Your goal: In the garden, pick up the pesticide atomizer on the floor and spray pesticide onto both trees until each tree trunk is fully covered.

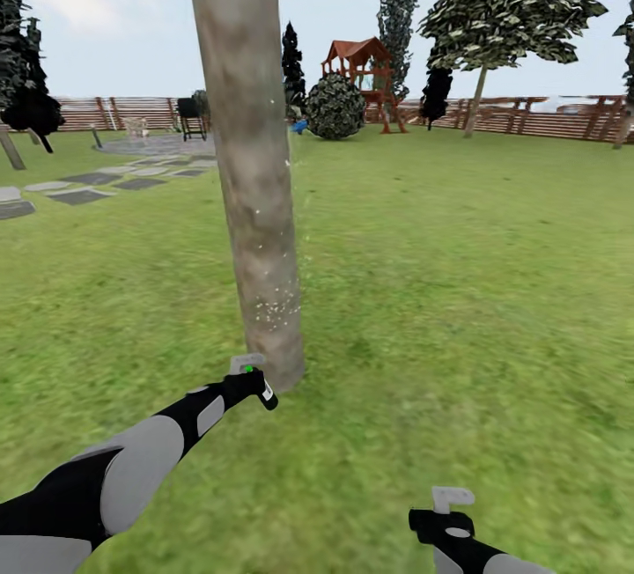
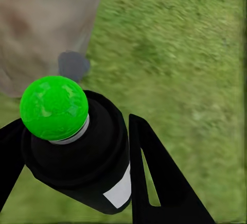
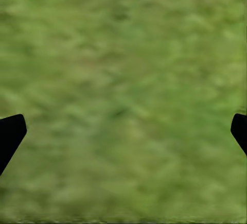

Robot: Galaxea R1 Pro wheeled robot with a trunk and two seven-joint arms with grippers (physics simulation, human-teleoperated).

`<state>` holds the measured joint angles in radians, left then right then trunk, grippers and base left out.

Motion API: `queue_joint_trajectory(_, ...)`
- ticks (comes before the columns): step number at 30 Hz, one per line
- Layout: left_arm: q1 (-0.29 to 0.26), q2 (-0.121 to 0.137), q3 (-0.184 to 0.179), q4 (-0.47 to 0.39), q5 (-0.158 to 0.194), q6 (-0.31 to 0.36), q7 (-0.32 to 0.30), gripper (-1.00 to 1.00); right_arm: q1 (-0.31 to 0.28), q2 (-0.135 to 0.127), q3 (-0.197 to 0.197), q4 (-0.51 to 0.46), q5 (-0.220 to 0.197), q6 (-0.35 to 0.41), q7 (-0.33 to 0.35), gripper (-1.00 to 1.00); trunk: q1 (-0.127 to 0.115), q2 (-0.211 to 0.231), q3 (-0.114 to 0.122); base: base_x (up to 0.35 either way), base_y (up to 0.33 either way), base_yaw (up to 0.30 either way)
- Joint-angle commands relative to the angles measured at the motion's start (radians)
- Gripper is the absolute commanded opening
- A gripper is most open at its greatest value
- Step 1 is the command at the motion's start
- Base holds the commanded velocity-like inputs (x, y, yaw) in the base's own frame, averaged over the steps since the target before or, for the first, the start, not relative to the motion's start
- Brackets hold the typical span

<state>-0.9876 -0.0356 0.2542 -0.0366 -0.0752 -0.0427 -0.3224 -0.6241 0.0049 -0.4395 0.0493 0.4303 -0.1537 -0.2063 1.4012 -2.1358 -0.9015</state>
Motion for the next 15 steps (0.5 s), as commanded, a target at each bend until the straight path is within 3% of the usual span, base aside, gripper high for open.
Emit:
queue_joint_trajectory(1, 0.0, 0.0, 0.008, 0.001, -0.008, -0.003, -0.003, -1.0, -0.002, 0.0, -0.008, 0.004, 0.01, -0.006, -0.007, 1.0, 0.0, 0.0, -0.001, -0.129, 0.35, -0.296)
queue_joint_trajectory(10, 0.0, 0.003, 0.008, 0.0, -0.008, -0.004, -0.003, -1.0, -0.002, 0.0, -0.008, 0.004, 0.01, -0.006, -0.007, 1.0, 0.0, 0.0, -0.001, -0.152, 0.334, -0.275)
queue_joint_trajectory(15, 0.0, 0.003, 0.008, -0.001, -0.007, -0.015, -0.006, -1.0, -0.002, -0.002, -0.008, 0.004, 0.01, -0.009, -0.007, 1.0, 0.0, 0.0, -0.001, -0.036, 0.067, -0.048)
